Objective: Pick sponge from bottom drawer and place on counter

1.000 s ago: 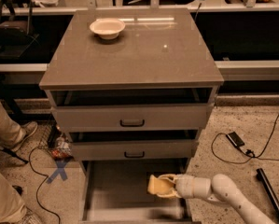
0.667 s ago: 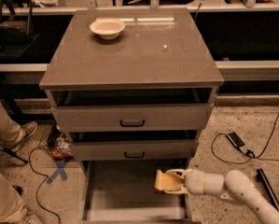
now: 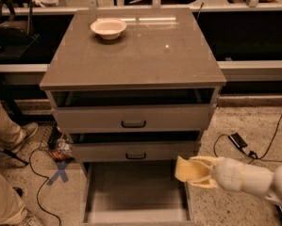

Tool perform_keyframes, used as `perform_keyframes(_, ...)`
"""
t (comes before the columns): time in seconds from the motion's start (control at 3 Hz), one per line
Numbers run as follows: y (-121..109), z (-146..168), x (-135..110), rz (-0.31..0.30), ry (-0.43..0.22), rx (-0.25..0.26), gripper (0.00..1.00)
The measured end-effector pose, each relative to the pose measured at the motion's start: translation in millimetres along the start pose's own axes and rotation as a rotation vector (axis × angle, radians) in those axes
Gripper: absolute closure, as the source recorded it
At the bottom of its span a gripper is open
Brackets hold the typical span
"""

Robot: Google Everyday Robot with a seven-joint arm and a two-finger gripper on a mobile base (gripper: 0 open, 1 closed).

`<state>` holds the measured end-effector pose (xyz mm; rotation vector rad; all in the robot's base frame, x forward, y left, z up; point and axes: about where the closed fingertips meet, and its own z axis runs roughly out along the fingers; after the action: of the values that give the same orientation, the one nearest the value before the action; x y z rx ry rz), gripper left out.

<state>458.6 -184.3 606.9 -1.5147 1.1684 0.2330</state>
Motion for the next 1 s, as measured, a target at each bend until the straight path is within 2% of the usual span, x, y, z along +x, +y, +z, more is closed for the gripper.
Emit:
perform_keyframes(0.33,-17.1,-31.7,-41.7,-0.071,-0.045,0.013,1.0)
perform_keyframes(1.0,-19.7,-28.0,-46.7,-0.059,-0.044,-0.026,1.0)
